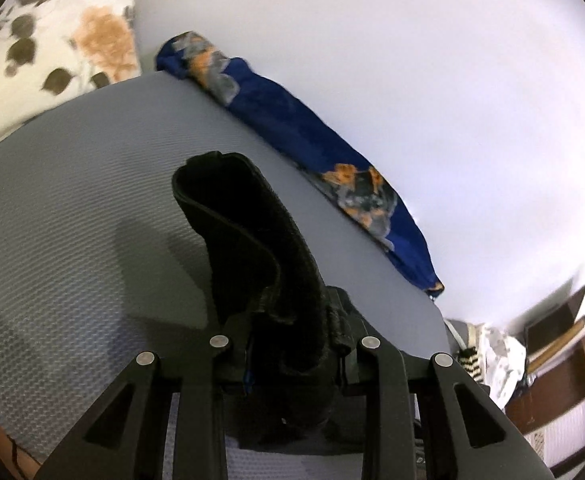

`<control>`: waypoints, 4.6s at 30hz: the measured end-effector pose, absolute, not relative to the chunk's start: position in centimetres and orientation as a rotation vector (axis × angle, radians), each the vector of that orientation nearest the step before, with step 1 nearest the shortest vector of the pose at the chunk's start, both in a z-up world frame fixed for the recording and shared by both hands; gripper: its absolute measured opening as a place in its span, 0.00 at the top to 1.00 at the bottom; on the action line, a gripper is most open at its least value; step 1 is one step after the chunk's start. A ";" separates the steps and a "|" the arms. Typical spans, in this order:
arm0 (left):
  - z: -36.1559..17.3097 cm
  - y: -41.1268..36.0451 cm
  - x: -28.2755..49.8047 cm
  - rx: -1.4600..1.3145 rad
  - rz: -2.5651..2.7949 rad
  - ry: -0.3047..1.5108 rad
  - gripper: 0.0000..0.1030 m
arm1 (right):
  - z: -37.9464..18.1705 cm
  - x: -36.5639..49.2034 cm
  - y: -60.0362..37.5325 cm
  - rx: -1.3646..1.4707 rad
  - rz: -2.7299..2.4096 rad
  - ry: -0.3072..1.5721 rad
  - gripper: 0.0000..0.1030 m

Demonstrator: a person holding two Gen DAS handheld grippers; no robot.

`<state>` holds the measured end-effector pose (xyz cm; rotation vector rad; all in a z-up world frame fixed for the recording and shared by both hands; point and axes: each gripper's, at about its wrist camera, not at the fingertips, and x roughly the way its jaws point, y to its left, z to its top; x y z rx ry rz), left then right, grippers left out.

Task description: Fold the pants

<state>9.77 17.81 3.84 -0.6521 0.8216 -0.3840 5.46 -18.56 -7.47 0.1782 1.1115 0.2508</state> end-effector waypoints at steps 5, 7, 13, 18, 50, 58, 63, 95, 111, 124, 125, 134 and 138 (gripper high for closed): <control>5.0 15.5 9.8 -0.635 -0.439 0.822 0.72 | -6.7 5.1 -19.1 0.173 0.255 1.091 0.08; 5.4 14.6 9.7 -0.622 -0.460 0.822 0.72 | -6.3 4.9 -19.5 0.177 0.255 1.085 0.08; 6.2 11.9 9.5 -0.598 -0.524 0.829 0.72 | -5.5 4.2 -21.2 0.189 0.249 1.066 0.08; 6.7 8.5 9.8 -0.556 -0.591 0.847 0.72 | -4.6 3.9 -23.5 0.239 0.229 1.049 0.08; -2.2 -13.7 8.0 -0.044 -0.811 1.126 0.71 | -4.1 4.4 -37.3 0.606 0.148 1.008 0.11; -0.4 -14.0 6.6 0.124 -0.849 1.096 0.57 | -6.6 6.7 -37.3 0.706 0.310 1.049 0.16; 1.0 -13.0 5.1 0.159 -0.891 1.044 0.44 | -8.5 8.1 -37.2 0.785 0.390 1.079 0.16; -2.3 -2.7 10.8 -0.003 -0.515 1.068 0.37 | -10.9 14.3 -35.3 0.750 0.699 1.090 0.67; -2.3 -2.8 10.7 -0.022 -0.503 1.068 0.36 | -8.1 12.1 -33.8 0.647 0.505 1.012 0.88; 1.1 -4.9 10.8 -0.104 -0.586 0.990 0.36 | -1.9 10.5 -34.8 0.535 0.376 0.932 0.90; 1.3 -5.2 10.9 -0.121 -0.607 0.990 0.36 | -1.9 10.4 -35.3 0.543 0.358 0.933 0.90; 1.0 -8.1 11.4 -0.086 -0.687 1.020 0.36 | -5.1 10.0 -39.4 0.632 0.221 0.973 0.90; -0.3 -8.6 11.8 -0.049 -0.677 1.050 0.36 | -6.4 10.1 -40.3 0.641 0.183 0.987 0.91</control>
